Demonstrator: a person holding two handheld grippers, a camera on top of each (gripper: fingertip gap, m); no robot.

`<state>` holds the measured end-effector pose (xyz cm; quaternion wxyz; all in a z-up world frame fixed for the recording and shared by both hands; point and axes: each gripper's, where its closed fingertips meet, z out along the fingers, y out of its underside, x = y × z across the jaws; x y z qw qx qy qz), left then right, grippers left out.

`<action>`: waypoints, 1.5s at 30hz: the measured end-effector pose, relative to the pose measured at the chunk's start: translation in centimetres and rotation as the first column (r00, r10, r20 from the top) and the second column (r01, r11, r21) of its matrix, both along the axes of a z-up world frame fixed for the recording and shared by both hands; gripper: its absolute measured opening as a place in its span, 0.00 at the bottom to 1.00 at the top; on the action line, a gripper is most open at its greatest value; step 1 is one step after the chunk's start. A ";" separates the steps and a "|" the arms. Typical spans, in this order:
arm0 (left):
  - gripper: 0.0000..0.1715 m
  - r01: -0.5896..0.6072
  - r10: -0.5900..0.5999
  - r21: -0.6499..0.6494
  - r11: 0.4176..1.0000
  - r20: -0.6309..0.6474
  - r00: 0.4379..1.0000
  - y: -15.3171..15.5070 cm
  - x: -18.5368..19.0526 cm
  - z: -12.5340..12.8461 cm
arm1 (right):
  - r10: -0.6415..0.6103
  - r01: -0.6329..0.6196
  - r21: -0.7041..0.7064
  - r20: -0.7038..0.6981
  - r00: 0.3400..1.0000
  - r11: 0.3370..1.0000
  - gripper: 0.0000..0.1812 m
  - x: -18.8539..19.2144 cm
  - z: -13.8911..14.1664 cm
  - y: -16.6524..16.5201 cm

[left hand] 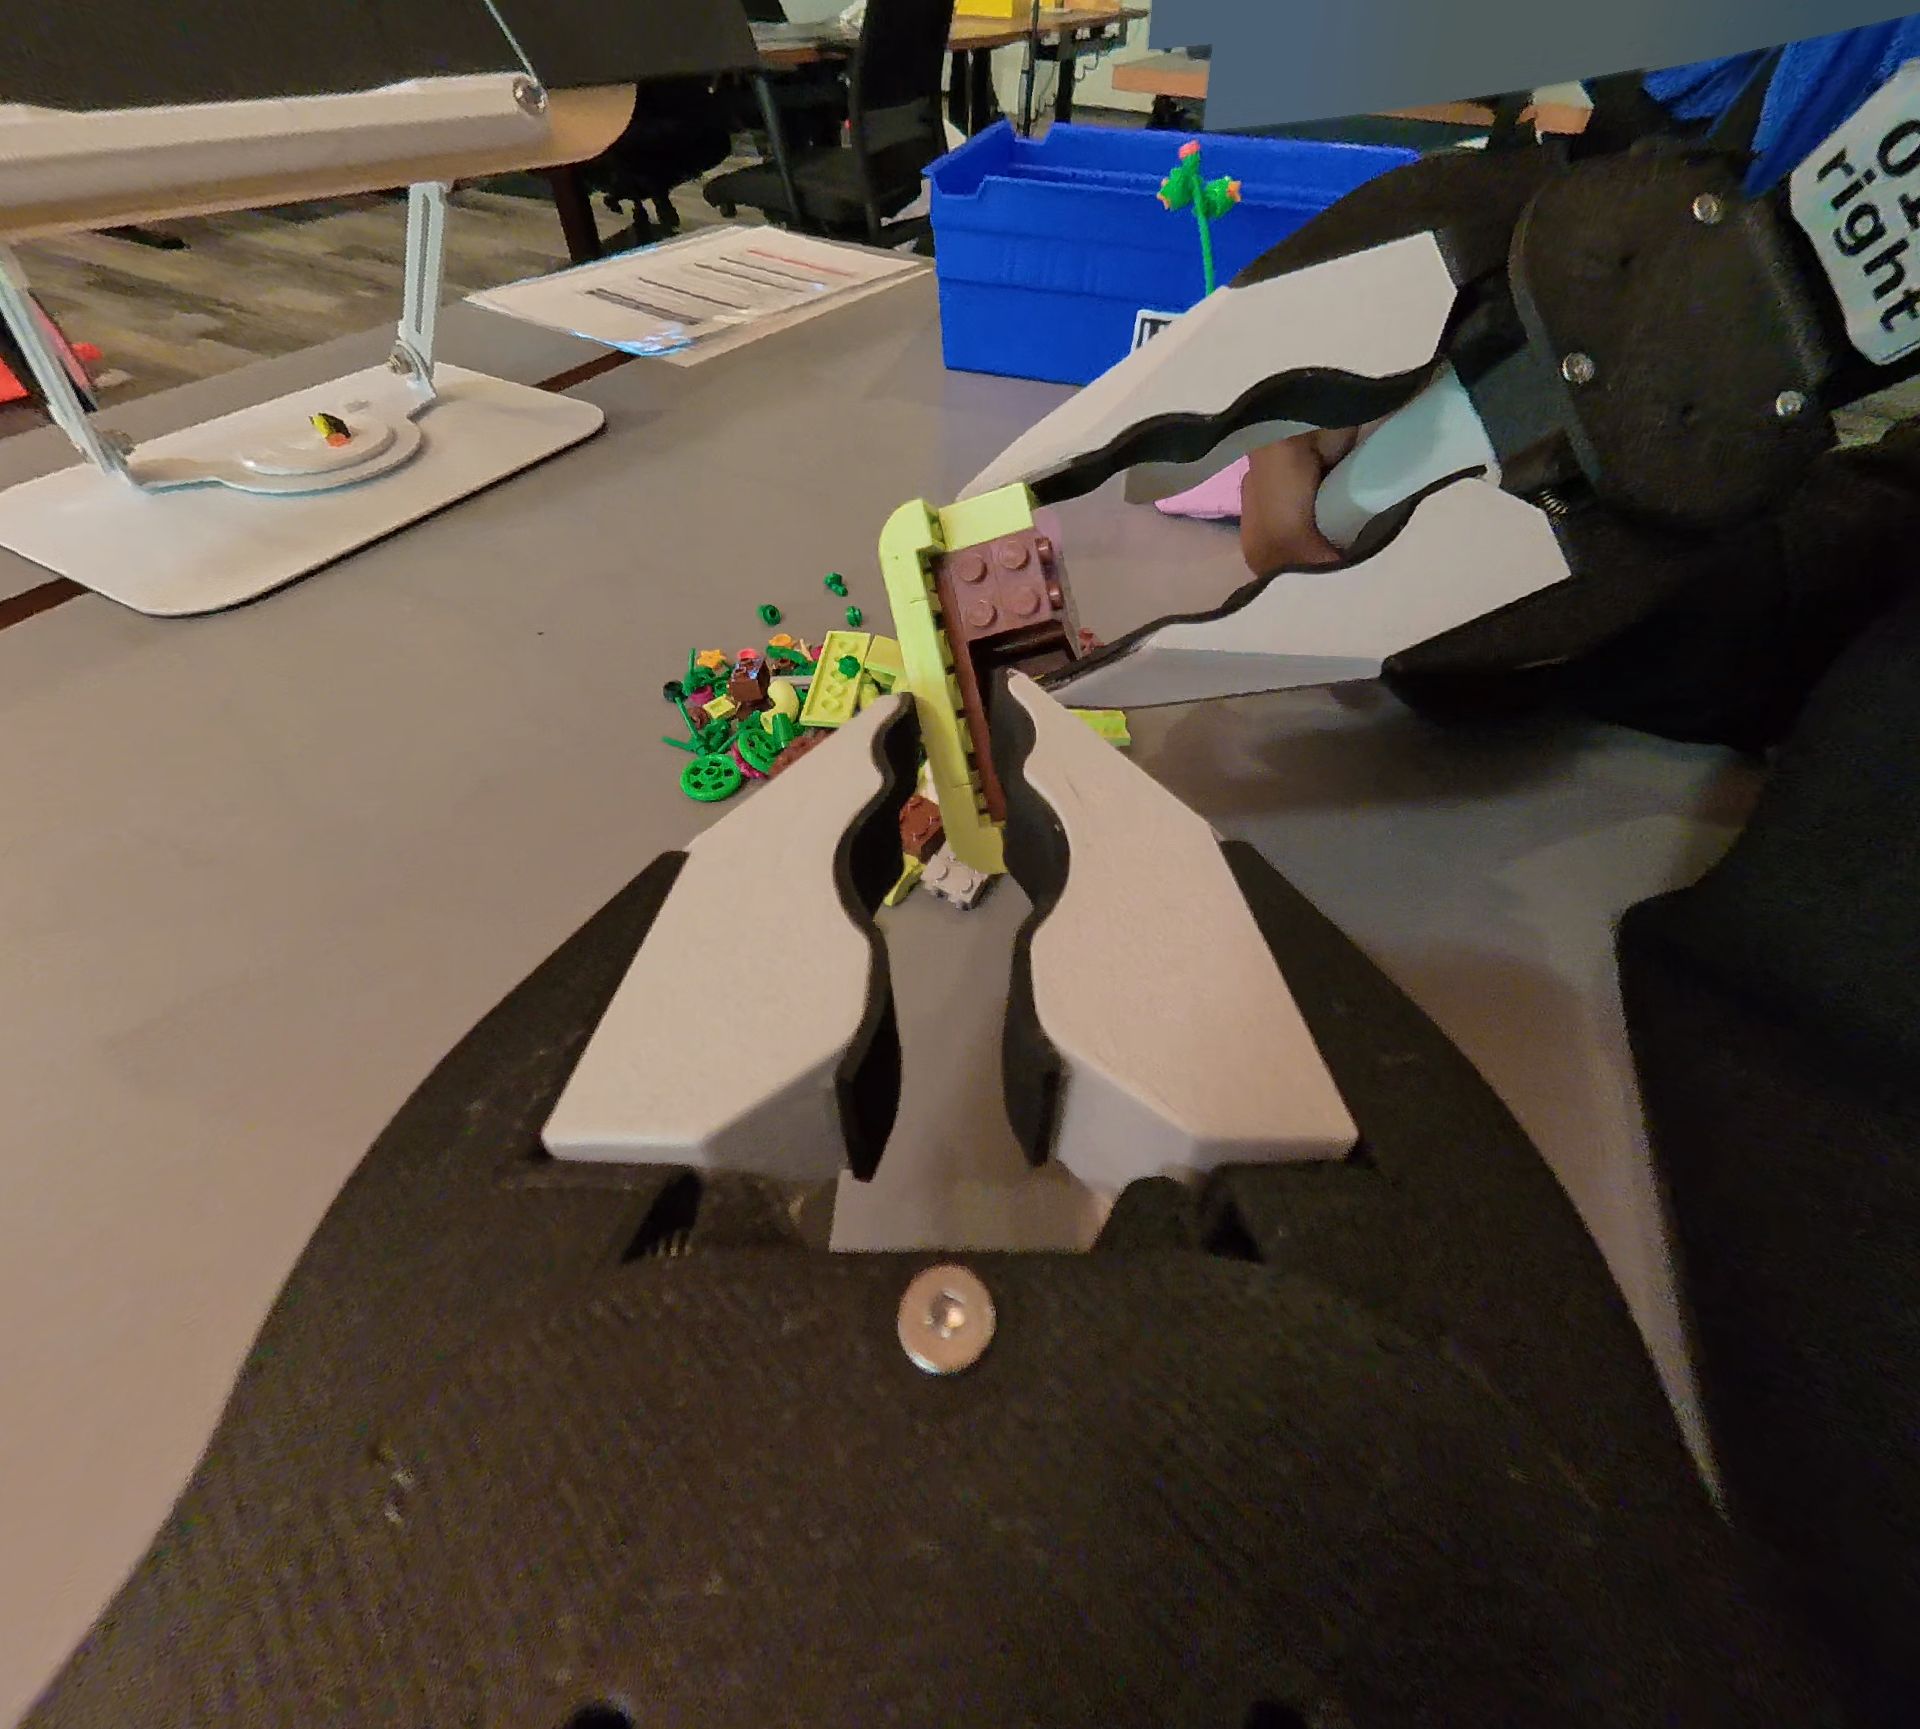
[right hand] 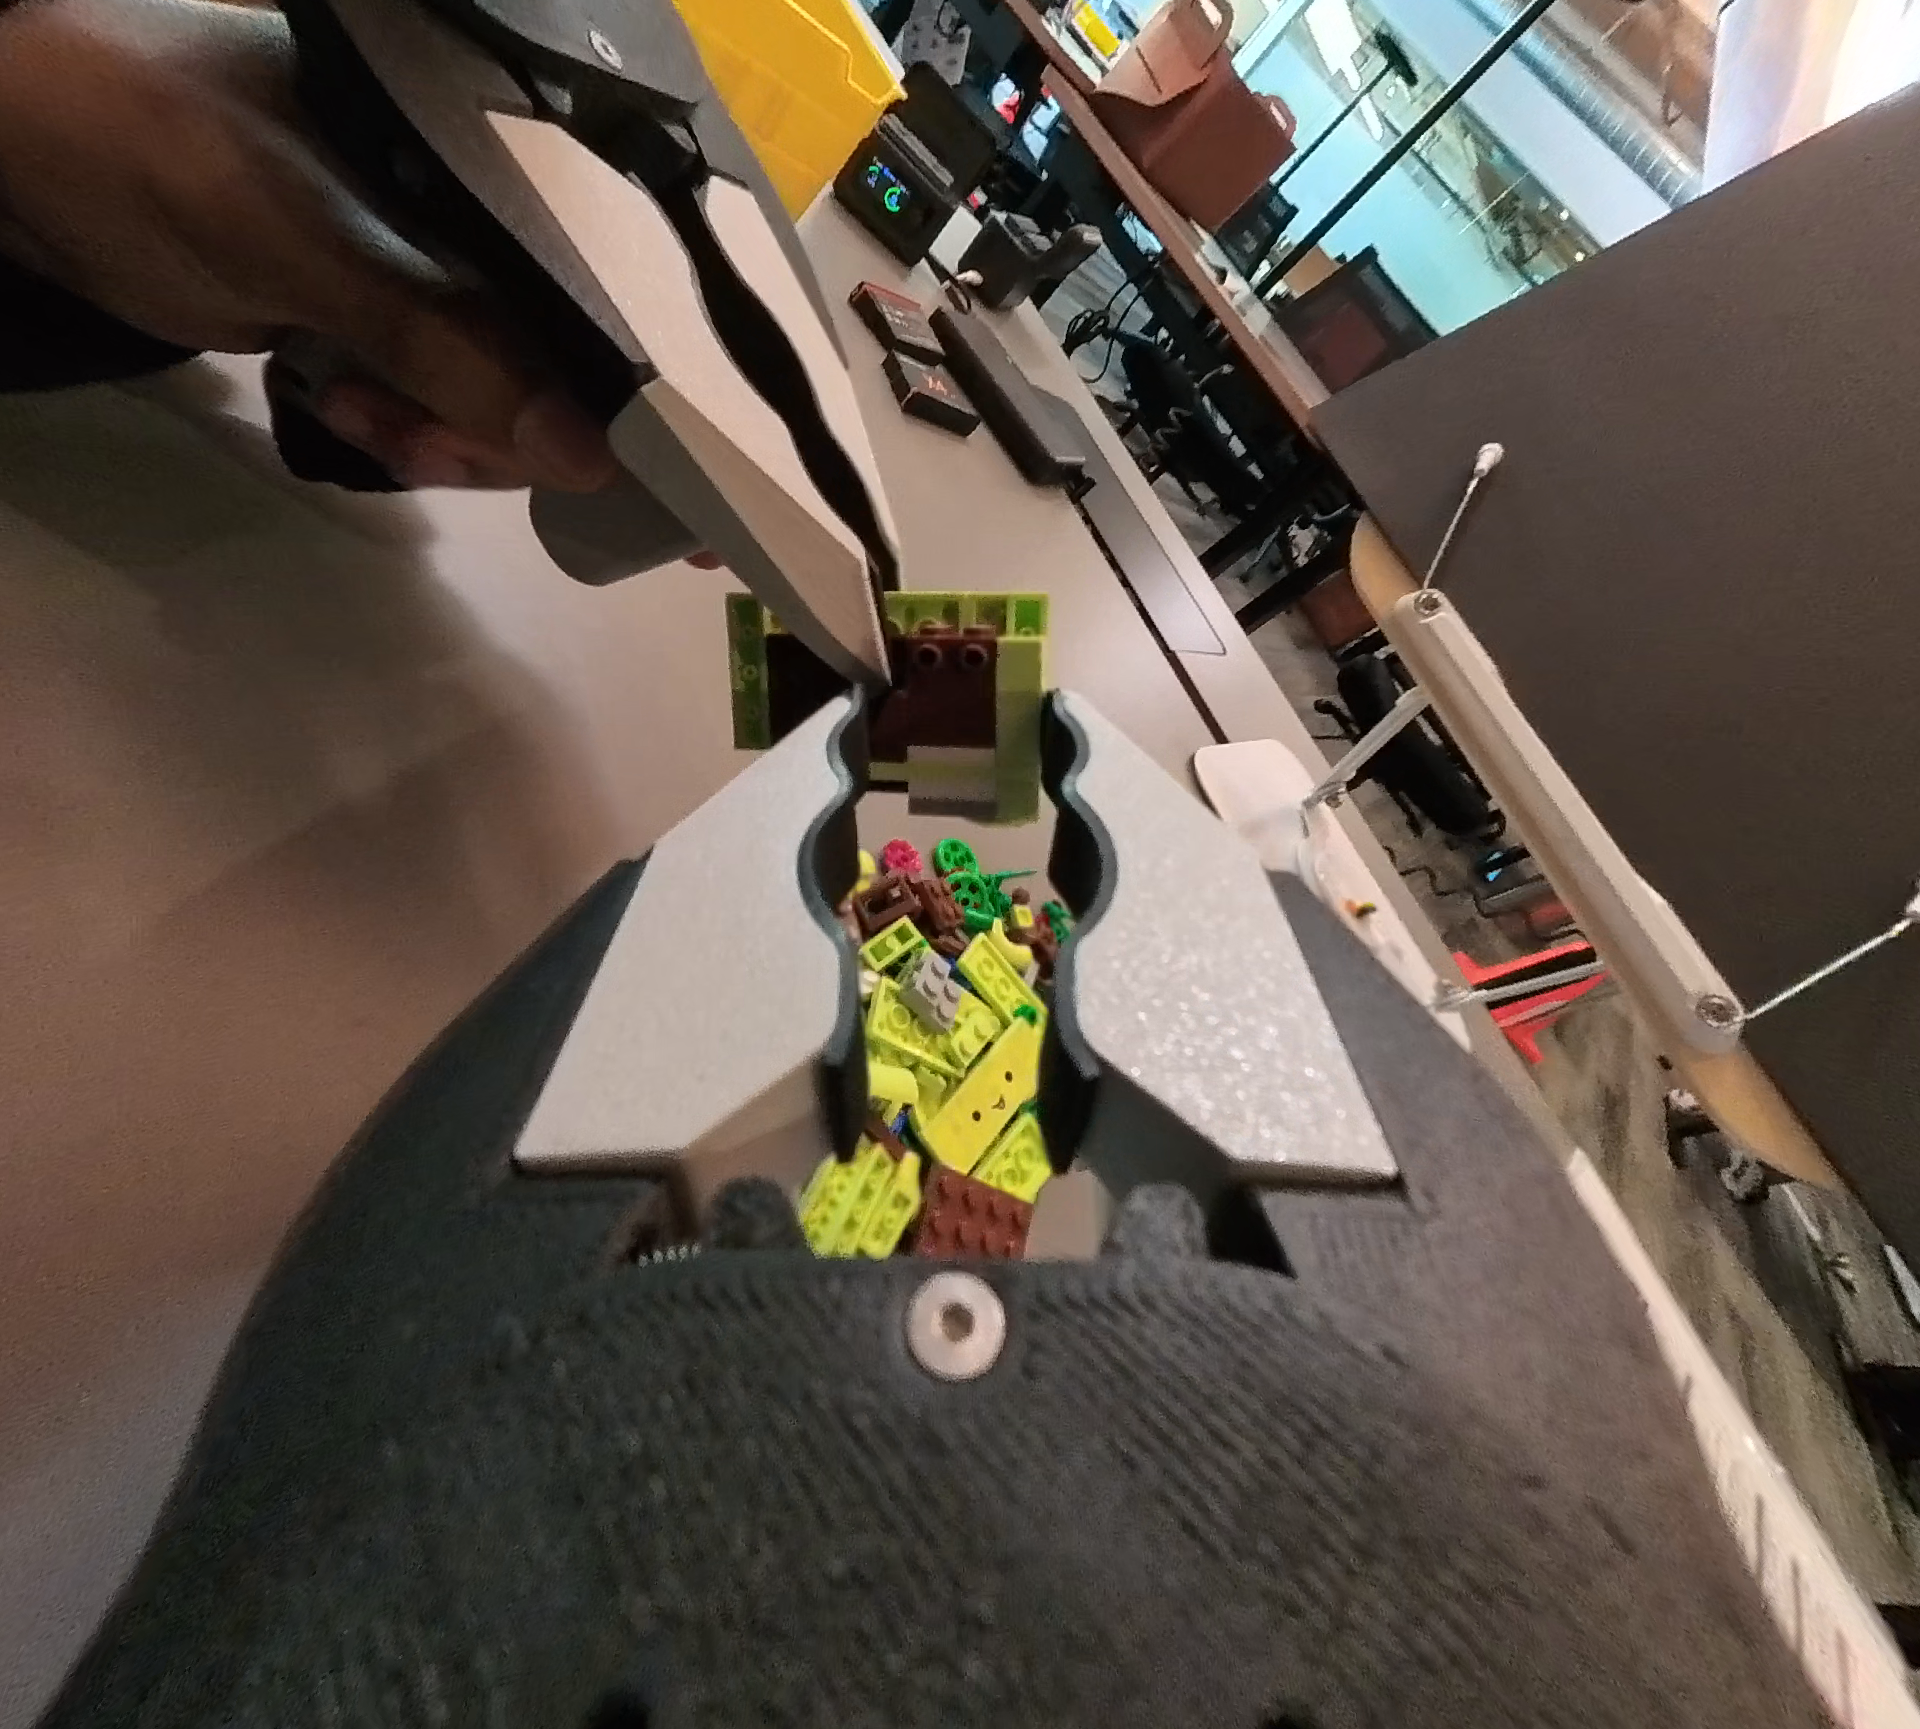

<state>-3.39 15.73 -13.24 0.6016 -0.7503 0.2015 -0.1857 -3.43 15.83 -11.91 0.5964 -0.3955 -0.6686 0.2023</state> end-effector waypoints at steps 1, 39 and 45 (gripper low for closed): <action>0.04 -0.005 0.005 -0.014 1.000 0.013 1.000 0.1 -0.1 0.0 | -0.004 0.004 -0.006 0.007 1.000 1.000 0.17 0.0 -0.1 0.1; 0.27 -0.082 0.195 -0.508 0.857 0.173 0.965 1.1 -10.1 -6.2 | 0.315 -0.279 -0.811 -0.124 0.941 0.514 0.18 0.6 -1.2 -1.5; 0.28 -0.088 0.148 -0.258 0.962 0.224 0.963 1.3 -9.0 -1.0 | 0.209 -0.145 -0.643 0.025 0.978 0.752 0.18 0.4 -2.9 0.1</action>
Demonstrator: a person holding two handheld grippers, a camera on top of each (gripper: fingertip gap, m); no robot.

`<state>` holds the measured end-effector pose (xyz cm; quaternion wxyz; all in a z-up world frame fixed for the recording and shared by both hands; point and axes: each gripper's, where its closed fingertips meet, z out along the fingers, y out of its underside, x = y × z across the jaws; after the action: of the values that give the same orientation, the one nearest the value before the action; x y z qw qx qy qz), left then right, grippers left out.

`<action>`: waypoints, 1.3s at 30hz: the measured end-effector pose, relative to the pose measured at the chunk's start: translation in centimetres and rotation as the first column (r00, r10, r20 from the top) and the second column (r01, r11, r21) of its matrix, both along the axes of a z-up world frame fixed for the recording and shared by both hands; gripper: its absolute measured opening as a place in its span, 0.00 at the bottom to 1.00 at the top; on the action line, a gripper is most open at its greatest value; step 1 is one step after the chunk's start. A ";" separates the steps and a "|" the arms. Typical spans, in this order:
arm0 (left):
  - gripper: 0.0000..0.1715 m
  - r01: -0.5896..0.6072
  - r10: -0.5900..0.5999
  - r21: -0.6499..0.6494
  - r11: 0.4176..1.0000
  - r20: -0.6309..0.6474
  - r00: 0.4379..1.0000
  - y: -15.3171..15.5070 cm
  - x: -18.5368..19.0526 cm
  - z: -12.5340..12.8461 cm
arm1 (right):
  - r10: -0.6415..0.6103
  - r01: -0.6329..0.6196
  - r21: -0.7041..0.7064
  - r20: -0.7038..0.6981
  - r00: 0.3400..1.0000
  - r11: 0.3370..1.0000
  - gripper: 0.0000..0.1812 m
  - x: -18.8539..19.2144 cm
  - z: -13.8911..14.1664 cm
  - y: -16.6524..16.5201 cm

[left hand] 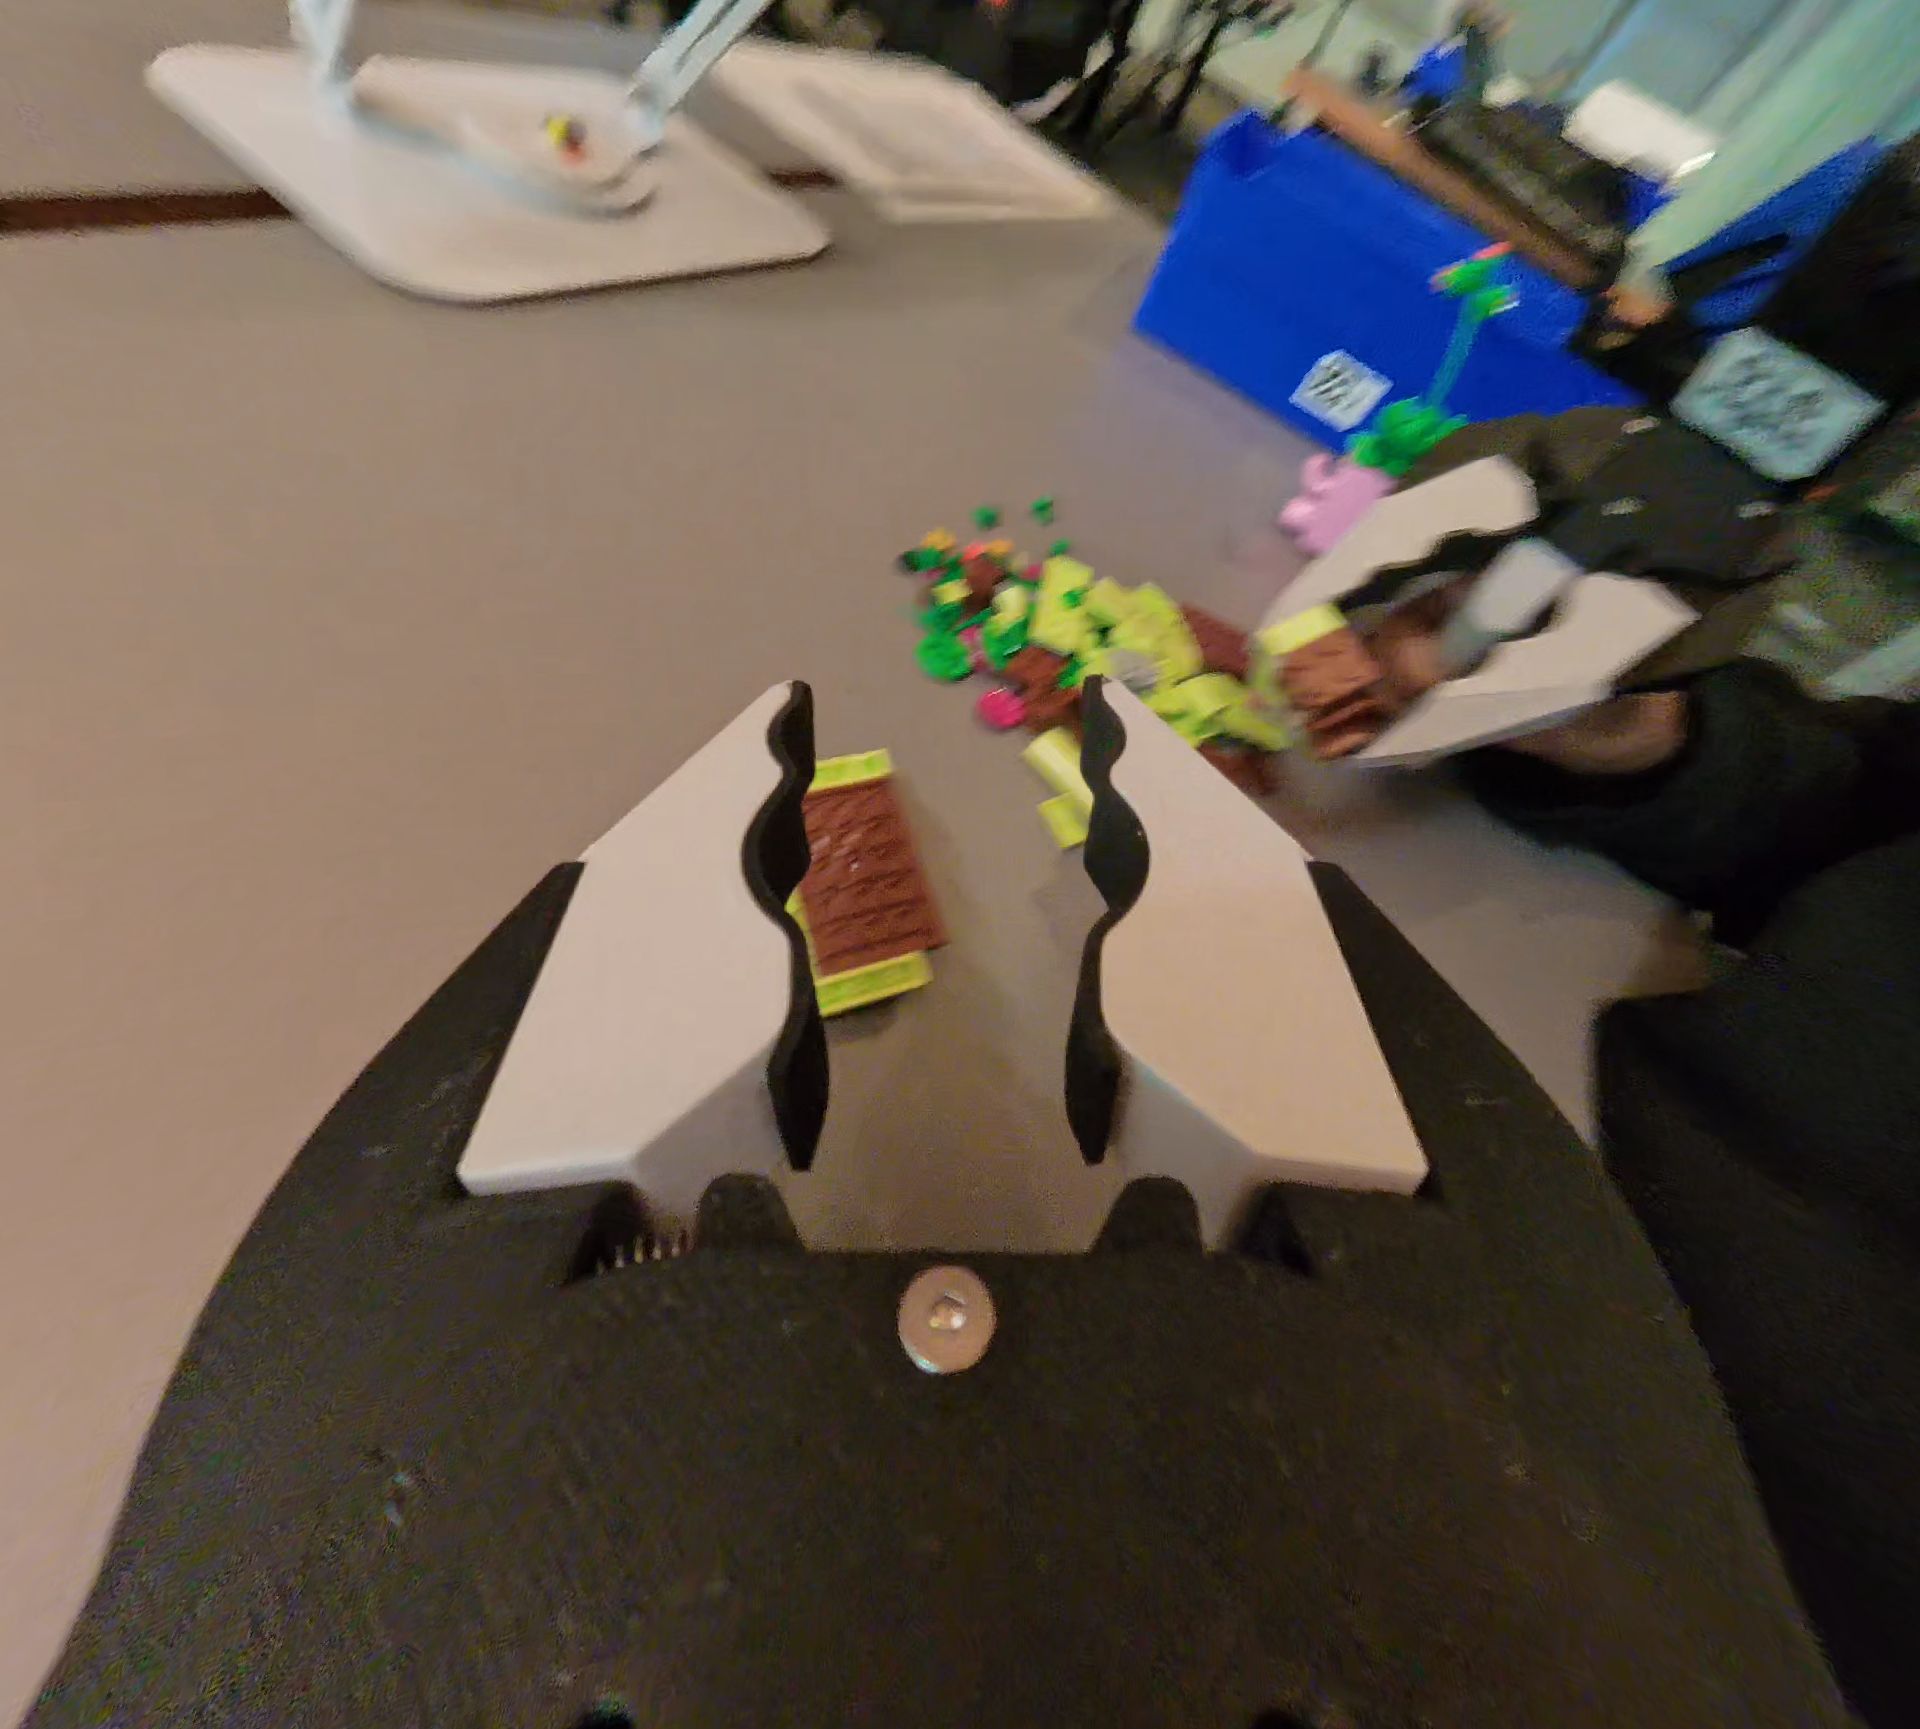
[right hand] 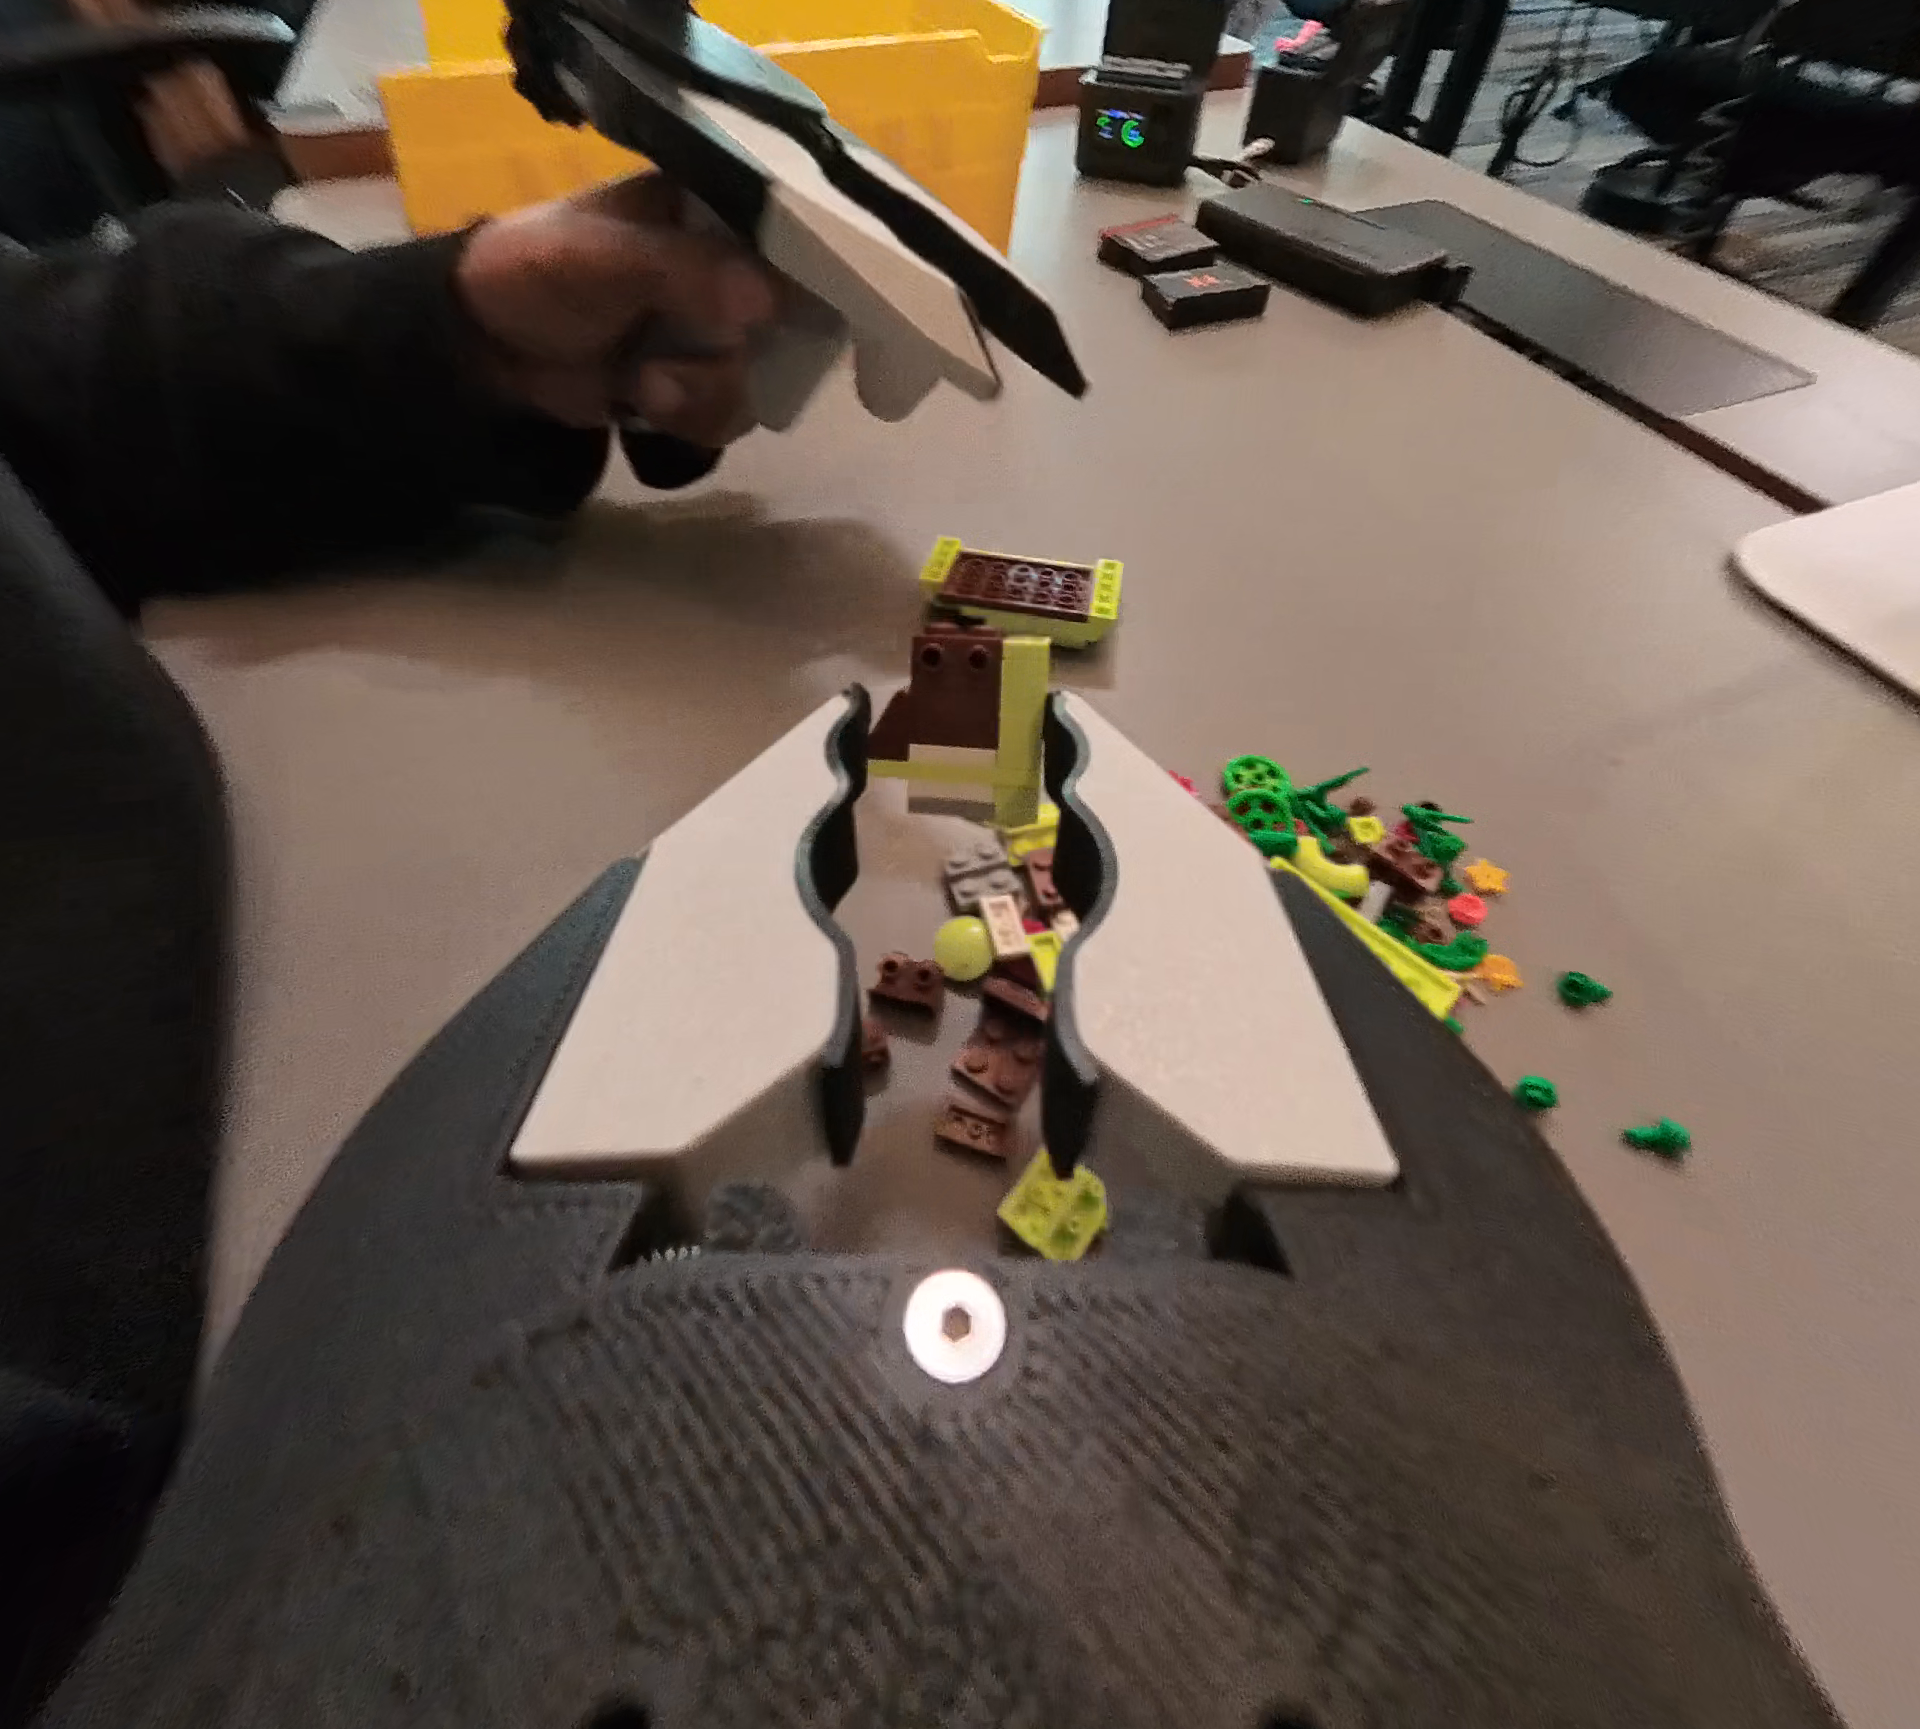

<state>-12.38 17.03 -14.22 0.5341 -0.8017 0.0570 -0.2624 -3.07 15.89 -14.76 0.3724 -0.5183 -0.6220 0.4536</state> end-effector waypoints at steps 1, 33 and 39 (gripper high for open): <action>0.26 0.044 -0.045 0.038 0.998 0.037 0.998 -0.3 1.3 0.8 | -0.015 0.015 0.039 0.008 1.000 0.999 0.18 0.0 -0.2 0.2; 0.09 0.413 -0.432 0.149 0.899 0.472 0.769 -2.9 9.9 2.7 | 0.136 -0.150 -0.206 -0.080 0.987 0.967 0.10 0.2 1.7 -2.7; 0.09 0.401 -0.418 0.144 0.905 0.482 0.770 -2.7 9.9 2.5 | 0.174 -0.176 -0.187 -0.026 0.984 0.966 0.09 0.0 0.5 -3.6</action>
<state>-2.53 14.28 -11.69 0.4730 -0.6648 0.0938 -0.5705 -3.08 12.25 -14.24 0.2829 -0.4923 -0.6179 0.5439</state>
